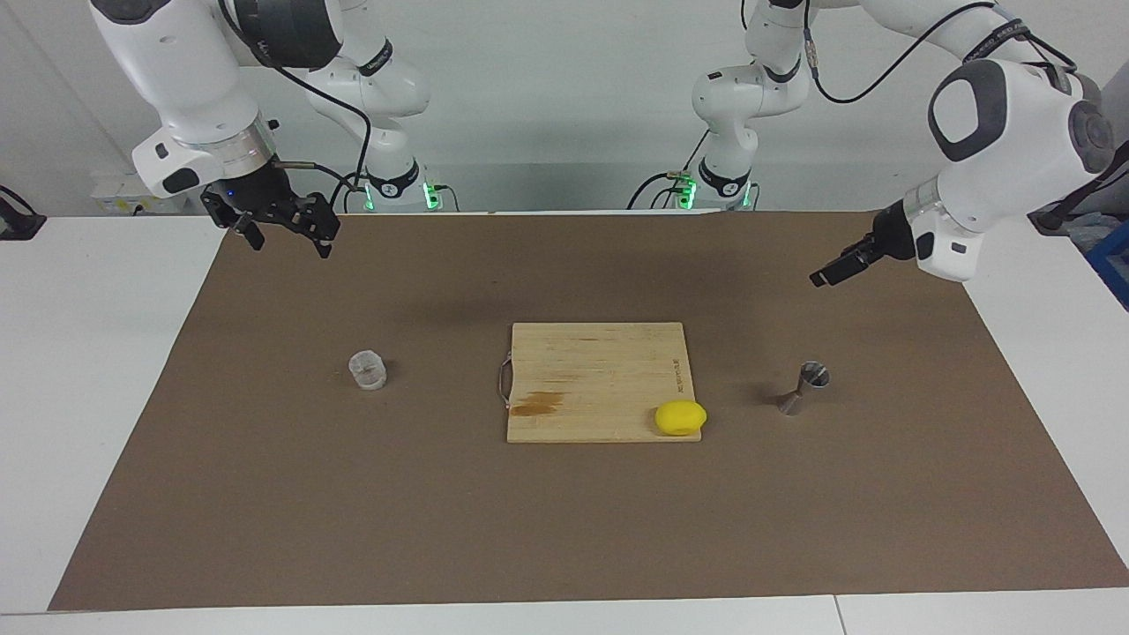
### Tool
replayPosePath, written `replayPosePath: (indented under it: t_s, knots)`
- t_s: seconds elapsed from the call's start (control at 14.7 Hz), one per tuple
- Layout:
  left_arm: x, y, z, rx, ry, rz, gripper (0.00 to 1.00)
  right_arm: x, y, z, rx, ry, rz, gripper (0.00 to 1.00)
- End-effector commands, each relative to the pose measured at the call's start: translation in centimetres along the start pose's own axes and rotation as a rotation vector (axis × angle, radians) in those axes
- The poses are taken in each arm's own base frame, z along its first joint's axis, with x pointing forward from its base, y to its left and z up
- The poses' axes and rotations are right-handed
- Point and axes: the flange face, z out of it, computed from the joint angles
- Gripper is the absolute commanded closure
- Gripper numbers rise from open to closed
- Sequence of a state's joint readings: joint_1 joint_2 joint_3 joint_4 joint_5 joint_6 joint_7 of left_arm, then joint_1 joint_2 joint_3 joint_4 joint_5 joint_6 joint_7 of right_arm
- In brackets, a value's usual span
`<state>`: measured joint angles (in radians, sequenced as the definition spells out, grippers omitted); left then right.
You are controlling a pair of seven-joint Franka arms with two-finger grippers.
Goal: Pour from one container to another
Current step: 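Open the left gripper, reach the metal cup and grasp it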
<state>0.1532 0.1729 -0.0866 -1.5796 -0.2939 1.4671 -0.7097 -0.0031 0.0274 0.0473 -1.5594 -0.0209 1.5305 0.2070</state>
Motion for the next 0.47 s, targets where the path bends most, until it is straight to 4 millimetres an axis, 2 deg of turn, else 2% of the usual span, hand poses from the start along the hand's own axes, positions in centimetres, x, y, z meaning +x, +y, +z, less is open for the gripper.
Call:
replayPosePath:
  t_s: [0.0,0.27,0.41]
  knots:
    - [2.1,-1.0,0.7,-0.136,-0.028,-0.313,0.00,-0.1,0.2,0.1,0.002,-0.001,-0.014,0.00]
    - [5.0,-4.8,3.4,-0.292,-0.108,-0.538,0.00,-0.1,0.3,0.1,0.003,-0.001,-0.013,0.00]
    - [5.9,-6.1,5.1,-0.403,-0.167,-0.711,0.00,-0.1,0.3,0.1,0.003,-0.001,-0.013,0.00]
